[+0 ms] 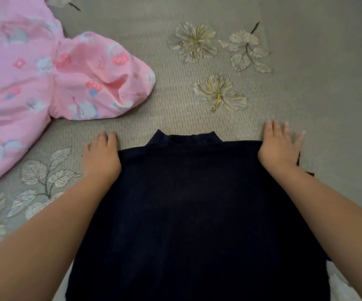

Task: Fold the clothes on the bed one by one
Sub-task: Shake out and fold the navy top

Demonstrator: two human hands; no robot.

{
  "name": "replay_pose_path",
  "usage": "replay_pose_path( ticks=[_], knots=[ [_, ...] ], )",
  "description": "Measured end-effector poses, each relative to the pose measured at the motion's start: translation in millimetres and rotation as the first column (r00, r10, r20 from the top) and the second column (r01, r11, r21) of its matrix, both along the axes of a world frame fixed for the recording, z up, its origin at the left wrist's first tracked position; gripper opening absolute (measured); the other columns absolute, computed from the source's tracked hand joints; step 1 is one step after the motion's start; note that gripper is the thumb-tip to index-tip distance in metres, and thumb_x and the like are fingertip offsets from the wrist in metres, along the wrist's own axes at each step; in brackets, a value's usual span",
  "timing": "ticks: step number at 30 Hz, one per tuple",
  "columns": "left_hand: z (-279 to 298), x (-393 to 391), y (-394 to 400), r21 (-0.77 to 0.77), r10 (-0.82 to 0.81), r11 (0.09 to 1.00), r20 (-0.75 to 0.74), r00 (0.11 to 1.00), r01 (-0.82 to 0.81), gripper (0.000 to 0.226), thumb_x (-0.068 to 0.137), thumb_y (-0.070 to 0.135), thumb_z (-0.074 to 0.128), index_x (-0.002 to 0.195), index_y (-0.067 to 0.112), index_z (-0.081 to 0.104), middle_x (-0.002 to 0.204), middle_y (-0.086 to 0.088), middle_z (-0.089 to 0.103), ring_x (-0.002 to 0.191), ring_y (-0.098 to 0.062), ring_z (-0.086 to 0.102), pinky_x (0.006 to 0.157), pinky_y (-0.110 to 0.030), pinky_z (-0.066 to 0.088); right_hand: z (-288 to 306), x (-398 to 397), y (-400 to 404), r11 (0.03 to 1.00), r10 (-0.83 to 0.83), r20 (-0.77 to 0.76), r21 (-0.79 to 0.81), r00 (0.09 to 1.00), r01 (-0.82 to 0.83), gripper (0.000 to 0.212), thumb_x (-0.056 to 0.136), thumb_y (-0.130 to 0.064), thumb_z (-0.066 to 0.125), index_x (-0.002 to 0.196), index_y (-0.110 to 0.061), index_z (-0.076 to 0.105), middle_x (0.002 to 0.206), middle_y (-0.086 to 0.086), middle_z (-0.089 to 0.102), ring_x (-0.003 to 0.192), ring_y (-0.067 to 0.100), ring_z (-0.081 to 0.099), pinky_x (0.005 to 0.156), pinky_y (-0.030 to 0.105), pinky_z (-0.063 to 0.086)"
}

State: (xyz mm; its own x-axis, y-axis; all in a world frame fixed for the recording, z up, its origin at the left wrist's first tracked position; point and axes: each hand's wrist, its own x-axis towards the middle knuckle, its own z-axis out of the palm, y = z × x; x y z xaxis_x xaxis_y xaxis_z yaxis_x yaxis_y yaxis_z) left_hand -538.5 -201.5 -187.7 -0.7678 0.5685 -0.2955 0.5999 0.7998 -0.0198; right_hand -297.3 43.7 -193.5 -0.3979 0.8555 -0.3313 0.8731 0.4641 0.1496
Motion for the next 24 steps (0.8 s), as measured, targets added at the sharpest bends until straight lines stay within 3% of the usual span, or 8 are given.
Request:
replay_pose_path(
  ticks=[4, 8, 13, 15, 17, 20, 22, 24],
  knots=[
    [1.7, 6.9, -4.3, 0.134, 0.035, 0.99, -0.004, 0.999, -0.034, 0.055, 0.081, -0.007, 0.04, 0.135, 0.0, 0.034, 0.143, -0.02, 0.033, 0.133, -0.031, 0.029, 0.109, -0.044, 0.015, -2.3, 9.3, -4.2, 1.0, -0.015, -0.135, 0.022, 0.991, 0.018, 0.062, 0.09, 0.0, 0.034, 0.146, -0.012, 0.011, 0.155, 0.009, 0.007, 0.143, 0.026, -0.003, 0.11, 0.054, -0.009],
    [15.3, 34.9, -15.8, 0.326, -0.178, 0.926, -0.071, 0.981, 0.192, 0.043, 0.086, 0.001, 0.043, 0.128, -0.007, 0.043, 0.138, -0.027, 0.039, 0.132, -0.041, 0.031, 0.106, -0.057, 0.019, 16.4, 42.7, -30.3, 0.996, -0.006, -0.403, 0.075, 0.915, 0.039, 0.053, 0.093, -0.01, 0.037, 0.143, -0.004, 0.02, 0.152, 0.017, 0.017, 0.142, 0.031, 0.007, 0.11, 0.057, -0.001],
    [14.8, 115.0, -69.9, 0.222, -0.402, 0.889, -0.038, 0.915, 0.4, 0.059, 0.092, 0.038, 0.027, 0.118, -0.006, 0.056, 0.128, -0.03, 0.049, 0.119, -0.049, 0.043, 0.094, -0.067, 0.024, 36.9, 127.5, -112.9, 0.959, -0.279, -0.378, -0.062, 0.883, 0.276, 0.067, 0.086, -0.037, 0.034, 0.141, 0.001, 0.026, 0.148, 0.023, 0.024, 0.138, 0.036, 0.017, 0.109, 0.056, 0.011],
    [12.8, 140.6, -91.6, 0.163, -0.448, 0.883, 0.011, 0.894, 0.44, 0.073, 0.096, 0.047, 0.011, 0.118, -0.005, 0.057, 0.126, -0.03, 0.051, 0.117, -0.049, 0.045, 0.092, -0.066, 0.022, 38.6, 154.0, -144.7, 0.92, -0.391, -0.348, -0.11, 0.852, 0.377, 0.063, 0.09, -0.041, 0.042, 0.136, 0.002, 0.033, 0.139, 0.026, 0.038, 0.13, 0.039, 0.034, 0.105, 0.056, 0.024],
    [12.4, 158.8, -110.5, 0.154, -0.377, 0.918, 0.054, 0.925, 0.365, 0.078, 0.094, 0.052, 0.007, 0.119, -0.005, 0.056, 0.128, -0.031, 0.049, 0.119, -0.05, 0.043, 0.093, -0.066, 0.019, 37.9, 169.0, -167.5, 0.867, -0.497, -0.369, -0.179, 0.785, 0.464, 0.054, 0.091, -0.041, 0.046, 0.124, 0.002, 0.043, 0.118, 0.024, 0.055, 0.109, 0.04, 0.051, 0.093, 0.055, 0.039],
    [19.0, 187.3, -141.7, 0.151, 0.041, 0.986, 0.152, 0.988, -0.064, 0.073, 0.089, 0.05, 0.021, 0.13, -0.007, 0.043, 0.139, -0.034, 0.033, 0.131, -0.049, 0.027, 0.101, -0.068, 0.013, 32.9, 183.4, -200.4, 0.796, -0.606, -0.371, -0.285, 0.704, 0.534, 0.039, 0.091, -0.032, 0.049, 0.107, 0.003, 0.053, 0.099, 0.021, 0.062, 0.094, 0.038, 0.057, 0.087, 0.049, 0.044],
    [22.0, 197.7, -158.2, 0.148, 0.271, 0.943, 0.171, 0.947, -0.297, 0.064, 0.09, 0.036, 0.032, 0.135, -0.009, 0.033, 0.142, -0.036, 0.024, 0.133, -0.048, 0.023, 0.104, -0.063, 0.018, 29.7, 186.2, -213.8, 0.756, -0.654, -0.369, -0.288, 0.661, 0.587, 0.033, 0.094, -0.026, 0.046, 0.097, 0.006, 0.054, 0.091, 0.023, 0.062, 0.088, 0.037, 0.057, 0.09, 0.051, 0.04],
    [23.9, 202.3, -170.7, 0.222, 0.413, 0.866, 0.186, 0.891, -0.448, 0.051, 0.095, 0.018, 0.04, 0.136, -0.011, 0.029, 0.138, -0.036, 0.03, 0.127, -0.047, 0.032, 0.103, -0.052, 0.026, 28.3, 187.5, -222.6, 0.762, -0.645, -0.37, -0.245, 0.669, 0.599, 0.029, 0.097, -0.019, 0.04, 0.089, 0.006, 0.053, 0.083, 0.025, 0.061, 0.075, 0.031, 0.052, 0.09, 0.046, 0.035]
  ],
)
